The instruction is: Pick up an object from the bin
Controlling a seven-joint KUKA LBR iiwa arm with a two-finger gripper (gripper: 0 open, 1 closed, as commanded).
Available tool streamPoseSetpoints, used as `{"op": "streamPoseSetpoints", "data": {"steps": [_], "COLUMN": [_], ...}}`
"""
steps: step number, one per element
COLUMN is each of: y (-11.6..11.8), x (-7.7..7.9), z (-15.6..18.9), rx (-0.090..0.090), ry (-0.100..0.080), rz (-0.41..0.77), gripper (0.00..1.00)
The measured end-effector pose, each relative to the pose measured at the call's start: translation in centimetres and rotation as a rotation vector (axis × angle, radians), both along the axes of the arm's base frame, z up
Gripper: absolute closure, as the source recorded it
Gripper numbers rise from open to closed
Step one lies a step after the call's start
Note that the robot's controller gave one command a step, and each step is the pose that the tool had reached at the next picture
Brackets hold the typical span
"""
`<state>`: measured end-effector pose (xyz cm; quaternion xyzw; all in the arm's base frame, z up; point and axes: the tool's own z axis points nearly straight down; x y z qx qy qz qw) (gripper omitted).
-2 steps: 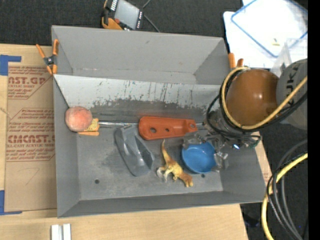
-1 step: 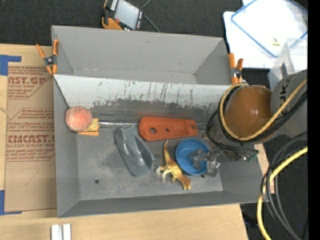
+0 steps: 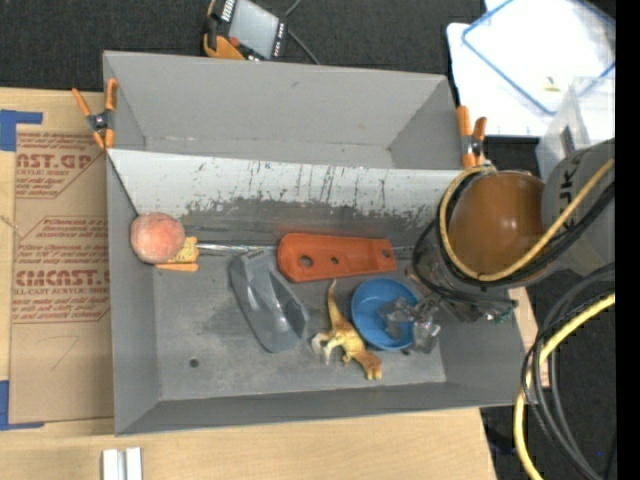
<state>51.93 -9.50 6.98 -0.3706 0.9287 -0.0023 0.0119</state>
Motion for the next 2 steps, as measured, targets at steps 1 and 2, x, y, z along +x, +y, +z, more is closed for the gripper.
{"op": "streamPoseSetpoints", "data": {"steps": [1, 2], "y": [0.6, 0.8], "x": [0.0, -0.1], "z": [0.0, 10.4], "rx": [0.0, 0.002], "ry": [0.0, 0.003], "rz": [0.01, -0.002], "gripper": [1.0, 1.0]}}
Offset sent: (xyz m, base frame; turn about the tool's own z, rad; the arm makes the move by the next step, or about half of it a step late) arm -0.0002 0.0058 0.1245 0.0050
